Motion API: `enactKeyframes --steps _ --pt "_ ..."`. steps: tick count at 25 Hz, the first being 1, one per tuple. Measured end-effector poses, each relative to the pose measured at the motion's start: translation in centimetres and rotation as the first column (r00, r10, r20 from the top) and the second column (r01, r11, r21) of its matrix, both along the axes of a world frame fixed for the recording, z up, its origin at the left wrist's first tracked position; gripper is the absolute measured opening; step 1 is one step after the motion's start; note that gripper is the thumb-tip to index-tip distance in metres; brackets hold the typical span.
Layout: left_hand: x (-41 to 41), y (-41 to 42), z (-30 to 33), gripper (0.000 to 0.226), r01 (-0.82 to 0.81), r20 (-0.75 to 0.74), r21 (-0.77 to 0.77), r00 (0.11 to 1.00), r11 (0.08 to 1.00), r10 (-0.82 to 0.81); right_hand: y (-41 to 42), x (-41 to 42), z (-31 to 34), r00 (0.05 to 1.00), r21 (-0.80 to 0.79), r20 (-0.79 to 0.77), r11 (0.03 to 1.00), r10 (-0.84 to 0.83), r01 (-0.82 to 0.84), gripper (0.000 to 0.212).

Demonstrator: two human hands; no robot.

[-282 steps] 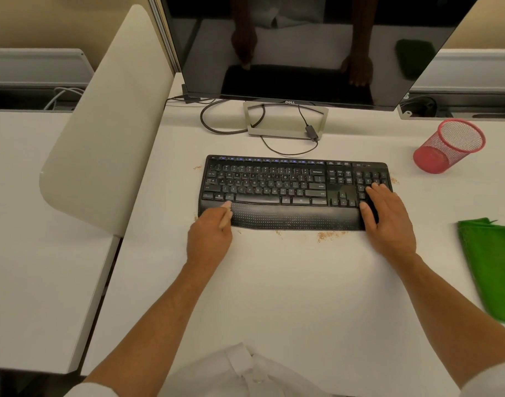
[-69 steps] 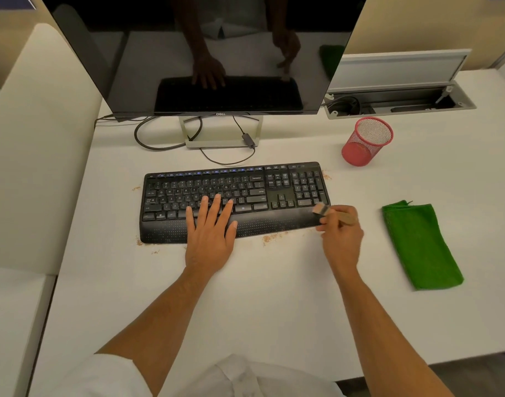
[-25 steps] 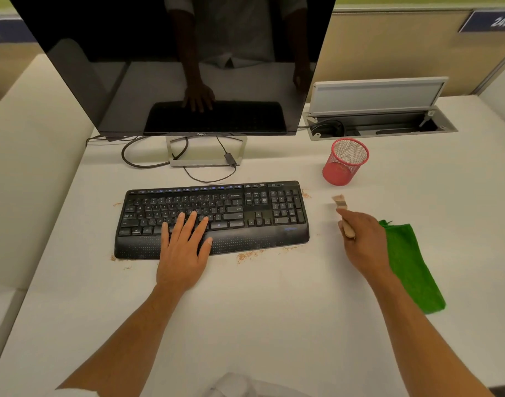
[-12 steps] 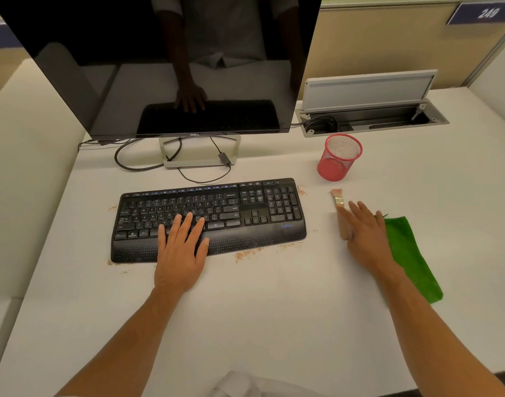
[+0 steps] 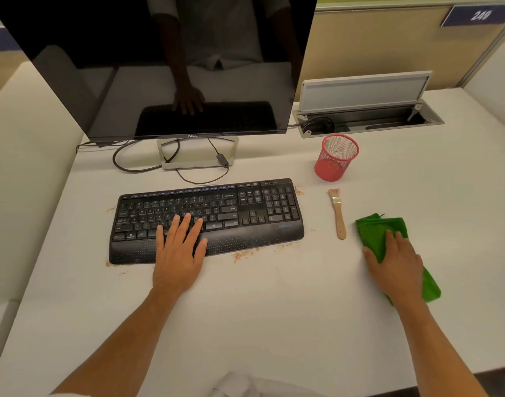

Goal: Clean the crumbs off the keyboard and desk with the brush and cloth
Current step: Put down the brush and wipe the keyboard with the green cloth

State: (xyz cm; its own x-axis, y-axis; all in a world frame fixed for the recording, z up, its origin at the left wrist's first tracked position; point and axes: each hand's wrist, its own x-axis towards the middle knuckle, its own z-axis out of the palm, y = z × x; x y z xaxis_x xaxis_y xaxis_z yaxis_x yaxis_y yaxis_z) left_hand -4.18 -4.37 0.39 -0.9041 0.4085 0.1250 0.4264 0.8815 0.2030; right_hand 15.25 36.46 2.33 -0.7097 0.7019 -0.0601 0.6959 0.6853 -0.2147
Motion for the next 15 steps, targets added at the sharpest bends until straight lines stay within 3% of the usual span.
enactKeyframes --steps 6,9,12,15 --pt "0.0 0.1 0.1 0.058 -0.003 -0.001 0.003 1.000 1.000 0.003 -0.5 -0.6 0.5 1.000 0.096 -0.013 0.995 -0.016 0.018 0.050" --pt "0.0 0.0 0.0 0.058 0.001 0.000 0.002 1.000 1.000 -0.001 -1.0 -1.0 0.8 0.997 0.081 0.026 0.994 -0.070 0.067 0.027" --pt "0.0 0.0 0.1 0.058 0.001 0.000 0.008 1.000 1.000 -0.001 -1.3 -1.0 1.4 0.990 0.037 -0.098 0.994 -0.097 0.101 0.020" --pt "0.0 0.0 0.1 0.058 0.001 0.002 0.009 1.000 1.000 -0.001 -1.8 -1.5 3.1 0.954 -0.114 -0.217 0.976 -0.205 0.184 0.024"
